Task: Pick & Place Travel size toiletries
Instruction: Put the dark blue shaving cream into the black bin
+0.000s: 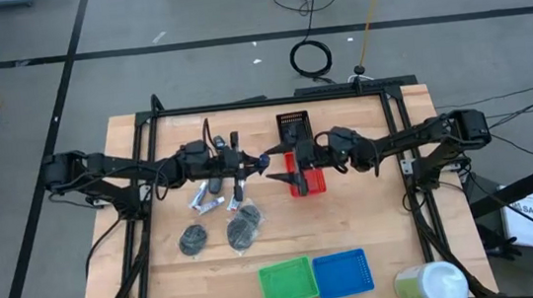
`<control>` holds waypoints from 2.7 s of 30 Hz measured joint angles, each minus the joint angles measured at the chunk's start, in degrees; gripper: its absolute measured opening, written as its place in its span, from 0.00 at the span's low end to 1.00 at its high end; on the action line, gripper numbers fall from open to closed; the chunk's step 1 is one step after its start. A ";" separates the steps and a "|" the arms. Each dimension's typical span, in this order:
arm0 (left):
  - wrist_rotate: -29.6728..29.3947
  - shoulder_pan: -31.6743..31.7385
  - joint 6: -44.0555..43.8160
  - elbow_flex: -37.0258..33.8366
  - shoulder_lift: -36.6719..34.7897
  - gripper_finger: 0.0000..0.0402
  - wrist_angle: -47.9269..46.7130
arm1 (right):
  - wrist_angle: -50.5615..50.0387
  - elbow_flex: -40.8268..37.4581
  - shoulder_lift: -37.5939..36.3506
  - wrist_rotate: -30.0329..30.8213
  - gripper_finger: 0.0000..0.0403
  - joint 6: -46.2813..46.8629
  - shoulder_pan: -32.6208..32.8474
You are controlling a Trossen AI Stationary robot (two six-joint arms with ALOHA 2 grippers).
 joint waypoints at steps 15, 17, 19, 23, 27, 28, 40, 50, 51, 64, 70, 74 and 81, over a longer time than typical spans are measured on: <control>0.00 0.04 -0.41 0.00 -0.02 0.02 -0.24 | -1.71 0.51 0.02 0.03 0.70 0.00 0.34; 0.00 0.00 -0.45 0.00 -0.02 0.05 -0.19 | -1.62 0.51 0.02 0.02 0.70 -0.07 0.37; 0.00 0.02 -0.58 0.00 -0.02 0.07 -0.19 | -1.60 0.51 0.02 0.04 0.70 0.00 0.37; -0.01 0.02 -0.77 0.00 -0.02 0.06 0.15 | -1.32 0.64 0.42 0.13 0.70 -0.13 0.37; -0.02 0.02 -2.07 0.00 -0.02 0.02 0.08 | -2.21 2.93 3.79 0.06 0.70 -0.02 0.36; -0.04 0.02 -2.11 0.00 -0.02 0.02 -0.20 | -2.52 3.79 4.66 0.04 0.70 -0.20 0.35; -0.13 -1.14 -0.34 -0.11 -0.04 0.02 -1.70 | -6.00 4.86 3.66 2.65 0.70 -2.84 0.37; -0.22 -1.10 -0.28 -0.09 -0.04 0.07 -1.94 | -11.42 4.86 1.70 6.25 0.68 -4.07 0.70; -0.22 -1.10 -0.28 -0.09 -0.04 0.06 -1.96 | -11.46 4.86 1.70 6.23 0.67 -4.09 0.72; -2.26 -1.14 -1.06 -0.07 -0.04 0.08 -3.87 | -11.26 4.86 1.70 3.03 0.43 -3.85 0.74; -2.36 -1.14 -1.16 -0.04 -0.04 0.05 -4.18 | -11.41 4.84 1.70 3.14 0.31 -3.85 0.74; -2.40 -1.14 -2.83 -0.04 -0.04 0.07 -4.24 | -11.89 4.84 1.70 3.17 0.29 -3.67 0.74; -6.74 -1.18 -12.01 -0.04 -0.02 0.26 -4.39 | -12.73 4.85 1.70 3.56 0.29 -2.17 0.66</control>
